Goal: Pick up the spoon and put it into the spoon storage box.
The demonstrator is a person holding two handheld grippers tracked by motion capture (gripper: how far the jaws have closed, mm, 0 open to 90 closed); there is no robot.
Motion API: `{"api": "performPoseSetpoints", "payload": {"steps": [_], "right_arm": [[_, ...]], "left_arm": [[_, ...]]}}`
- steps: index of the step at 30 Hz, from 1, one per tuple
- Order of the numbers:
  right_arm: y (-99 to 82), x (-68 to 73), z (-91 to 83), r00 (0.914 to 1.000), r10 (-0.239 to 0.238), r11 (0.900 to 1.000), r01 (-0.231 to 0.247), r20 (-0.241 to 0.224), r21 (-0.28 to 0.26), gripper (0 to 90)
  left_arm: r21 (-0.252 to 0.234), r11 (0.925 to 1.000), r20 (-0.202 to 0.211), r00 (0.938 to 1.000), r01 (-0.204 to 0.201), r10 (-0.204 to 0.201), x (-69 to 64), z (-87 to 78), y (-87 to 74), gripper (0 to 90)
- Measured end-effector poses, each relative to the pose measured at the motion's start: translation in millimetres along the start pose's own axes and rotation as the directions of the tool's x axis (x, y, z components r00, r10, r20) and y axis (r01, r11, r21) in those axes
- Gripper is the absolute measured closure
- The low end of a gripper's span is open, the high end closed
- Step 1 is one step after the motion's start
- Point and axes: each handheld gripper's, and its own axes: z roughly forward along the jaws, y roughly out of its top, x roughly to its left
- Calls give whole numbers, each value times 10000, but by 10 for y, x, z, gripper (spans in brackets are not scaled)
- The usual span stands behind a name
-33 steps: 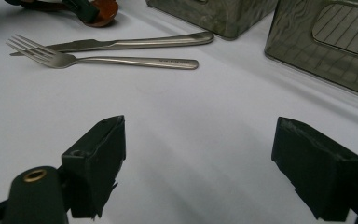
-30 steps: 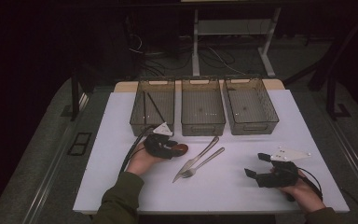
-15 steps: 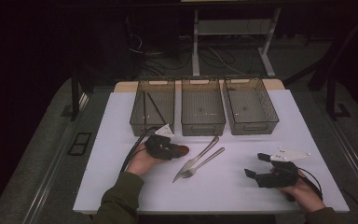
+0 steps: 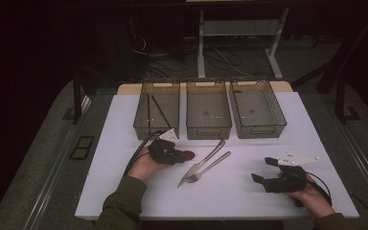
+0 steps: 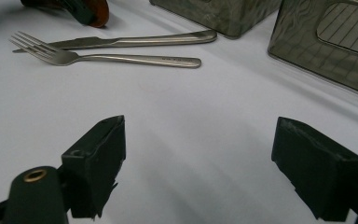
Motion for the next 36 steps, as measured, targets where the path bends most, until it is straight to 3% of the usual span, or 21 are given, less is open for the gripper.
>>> {"api": "performPoseSetpoints", "payload": {"steps": [7, 19, 29, 36], "right_arm": [[0, -1, 0, 10000, -20, 10000, 20, -14, 0, 168], [-1, -3, -1, 10000, -12, 10000, 12, -13, 16, 168], [-1, -4, -2, 10000, -10, 10000, 10, -20, 10, 168], [-2, -6, -3, 10000, -6, 10000, 6, -29, 16, 168]], "left_arm": [[198, 9996, -29, 9998, -221, 221, -10, -5, 10, 792], [322, 9994, -84, 9999, -138, 141, -20, -12, 26, 799], [-183, 9994, -182, 9994, 299, -303, -60, -122, 102, 799], [-457, 9987, -285, 9993, 217, -230, -82, -204, 168, 800]]}}
